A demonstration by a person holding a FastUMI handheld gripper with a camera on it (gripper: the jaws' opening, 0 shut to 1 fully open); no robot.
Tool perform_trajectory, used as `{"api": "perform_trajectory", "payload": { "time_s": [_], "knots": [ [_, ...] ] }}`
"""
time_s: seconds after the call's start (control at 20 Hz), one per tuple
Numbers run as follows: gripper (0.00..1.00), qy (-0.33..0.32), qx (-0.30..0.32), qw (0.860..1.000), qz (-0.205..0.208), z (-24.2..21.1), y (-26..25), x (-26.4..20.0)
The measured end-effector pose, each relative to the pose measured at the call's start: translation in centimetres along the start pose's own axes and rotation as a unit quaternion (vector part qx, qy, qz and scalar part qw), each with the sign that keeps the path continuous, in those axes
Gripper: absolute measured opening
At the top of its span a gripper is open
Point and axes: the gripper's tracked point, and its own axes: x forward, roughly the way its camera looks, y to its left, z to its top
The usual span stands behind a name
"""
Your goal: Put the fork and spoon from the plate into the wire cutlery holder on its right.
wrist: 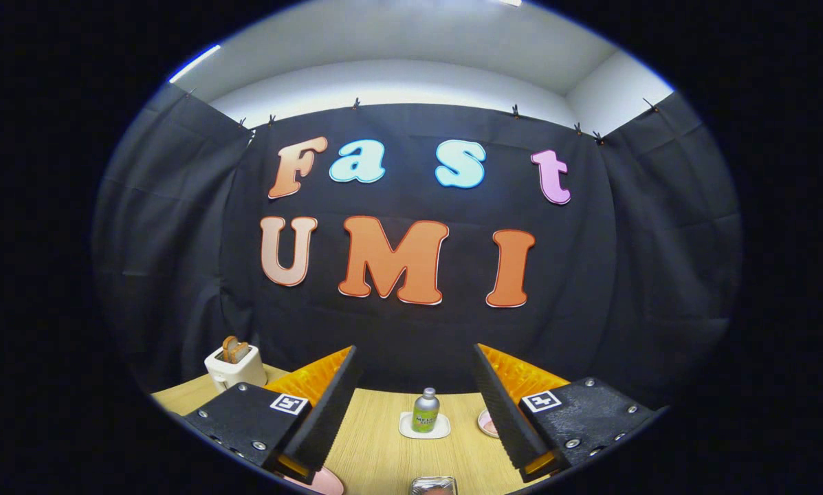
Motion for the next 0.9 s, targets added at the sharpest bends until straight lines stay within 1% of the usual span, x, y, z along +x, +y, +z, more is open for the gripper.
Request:
{"api": "perform_trajectory", "payload": {
  "time_s": [0.2,0.45,0.9],
  "knots": [
    [0.97,-0.019,0.012,1.000,0.003,1.2,0.2,0.2],
    [0.97,-0.046,0.006,0.999,0.007,2.1,0.4,-0.3],
    [0.98,-0.051,0.004,0.999,0.014,1.7,0.6,-1.1]
  ]
}}
